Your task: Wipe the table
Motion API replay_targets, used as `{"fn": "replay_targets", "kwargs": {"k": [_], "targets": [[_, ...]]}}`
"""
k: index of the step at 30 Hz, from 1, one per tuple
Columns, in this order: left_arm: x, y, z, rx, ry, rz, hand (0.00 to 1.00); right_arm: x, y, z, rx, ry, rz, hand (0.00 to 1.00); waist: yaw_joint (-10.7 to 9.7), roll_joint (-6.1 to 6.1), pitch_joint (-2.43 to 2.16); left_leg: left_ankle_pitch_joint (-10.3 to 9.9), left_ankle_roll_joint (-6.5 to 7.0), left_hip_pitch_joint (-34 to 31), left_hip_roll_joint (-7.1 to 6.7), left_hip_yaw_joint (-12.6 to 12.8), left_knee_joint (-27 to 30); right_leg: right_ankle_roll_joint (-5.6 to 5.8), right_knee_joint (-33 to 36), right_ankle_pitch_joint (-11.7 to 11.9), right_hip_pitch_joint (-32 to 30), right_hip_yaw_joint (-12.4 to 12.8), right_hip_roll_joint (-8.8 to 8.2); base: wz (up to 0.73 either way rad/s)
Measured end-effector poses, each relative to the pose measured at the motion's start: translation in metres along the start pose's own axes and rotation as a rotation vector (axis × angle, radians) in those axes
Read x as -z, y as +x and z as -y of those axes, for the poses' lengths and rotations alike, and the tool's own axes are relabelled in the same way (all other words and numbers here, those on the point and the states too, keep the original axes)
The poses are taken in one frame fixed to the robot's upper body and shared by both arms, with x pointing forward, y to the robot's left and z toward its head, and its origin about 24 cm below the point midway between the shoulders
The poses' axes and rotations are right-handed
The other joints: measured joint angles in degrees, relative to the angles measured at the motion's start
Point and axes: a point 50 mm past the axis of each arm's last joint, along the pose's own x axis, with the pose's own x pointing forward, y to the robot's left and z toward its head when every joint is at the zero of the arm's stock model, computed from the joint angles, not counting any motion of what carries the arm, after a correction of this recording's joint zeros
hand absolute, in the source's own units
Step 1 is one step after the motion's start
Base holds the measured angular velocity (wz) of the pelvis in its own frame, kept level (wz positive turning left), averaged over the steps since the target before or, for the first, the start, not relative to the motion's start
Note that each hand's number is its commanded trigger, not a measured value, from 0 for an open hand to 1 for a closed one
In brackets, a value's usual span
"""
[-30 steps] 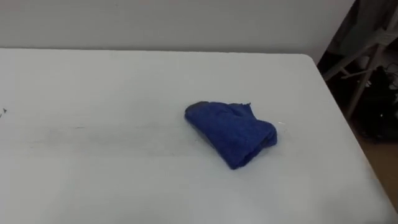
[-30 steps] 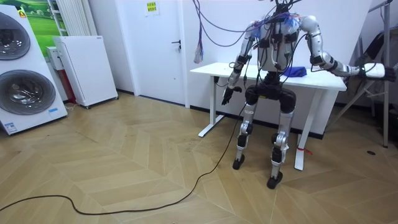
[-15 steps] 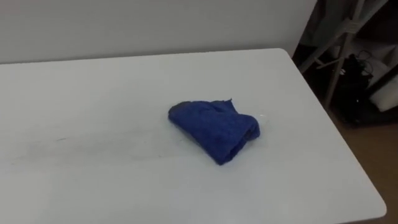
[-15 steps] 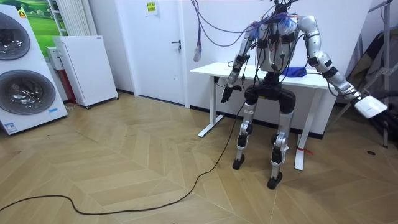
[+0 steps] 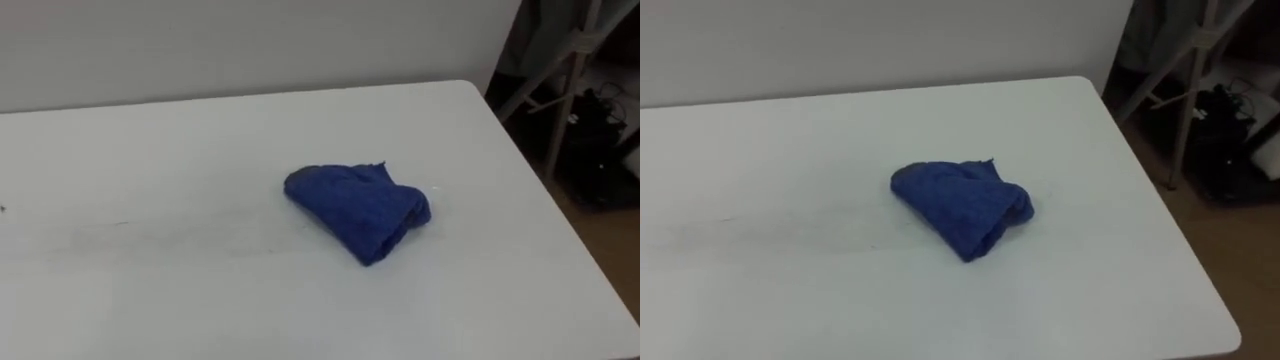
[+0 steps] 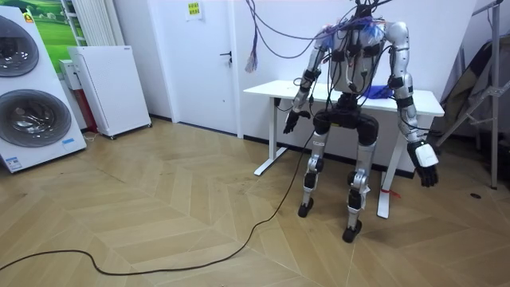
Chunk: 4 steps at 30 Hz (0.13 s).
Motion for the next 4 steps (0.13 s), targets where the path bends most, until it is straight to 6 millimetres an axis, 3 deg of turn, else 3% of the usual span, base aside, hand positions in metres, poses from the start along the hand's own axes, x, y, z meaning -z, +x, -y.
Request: {"fn": "replay_targets", "kwargs": {"k": [4], "targets": [[-0.003, 0.0, 0.007, 0.021, 0.021, 0.007, 0.0, -0.018, -0.006, -0.016, -0.055, -0.27, 0.157, 0.0, 3.36, 0.43, 0.05, -0.06, -0.01, 0.0, 0.0, -0.02, 0.4, 0.0, 0.03, 0.0, 0.04, -0.01, -0.01, 0.0]]}}
